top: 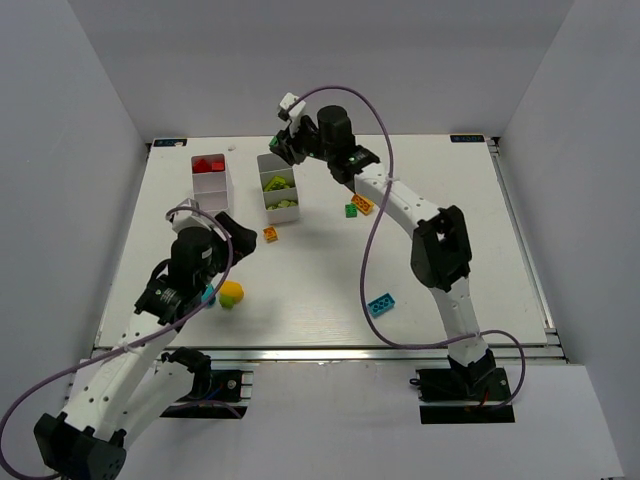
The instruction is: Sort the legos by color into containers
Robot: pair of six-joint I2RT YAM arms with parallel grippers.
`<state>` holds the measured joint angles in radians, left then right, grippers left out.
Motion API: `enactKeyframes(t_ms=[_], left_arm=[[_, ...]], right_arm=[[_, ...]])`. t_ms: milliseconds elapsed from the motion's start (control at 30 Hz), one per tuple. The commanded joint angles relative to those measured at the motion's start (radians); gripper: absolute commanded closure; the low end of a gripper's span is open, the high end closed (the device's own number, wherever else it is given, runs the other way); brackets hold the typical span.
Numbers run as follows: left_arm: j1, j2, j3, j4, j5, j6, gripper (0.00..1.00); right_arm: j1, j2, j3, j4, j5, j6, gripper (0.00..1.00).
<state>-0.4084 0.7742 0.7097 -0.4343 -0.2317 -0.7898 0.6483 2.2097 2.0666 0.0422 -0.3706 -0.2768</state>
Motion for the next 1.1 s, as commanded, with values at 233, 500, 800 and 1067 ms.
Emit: enactKeyframes(t_ms=[233, 500, 800, 1067], left_arm=[[0.003, -0.131, -0.050, -0.098, -0.060, -0.069, 0.02], [0.003, -0.138, -0.044, -0.112, -0.058, -0.080, 0.02], [0.003, -0.173, -0.041, -0.146, -0.061, -0.098, 0.02], [0.003, -0.205, -0.053, -0.155, -0.057, -0.127, 0.02]], right_arm=[[0.014, 0.125, 0.063, 0.180, 0.212, 0.307, 0.97], [0.042, 0.180, 0.066, 0.206, 0.280, 0.386, 0.88], [0.042, 0.226, 0.064, 0.239, 0.331, 0.412, 0.70], [0.045, 0.231, 0.049, 0.285, 0.348, 0.387, 0.48]])
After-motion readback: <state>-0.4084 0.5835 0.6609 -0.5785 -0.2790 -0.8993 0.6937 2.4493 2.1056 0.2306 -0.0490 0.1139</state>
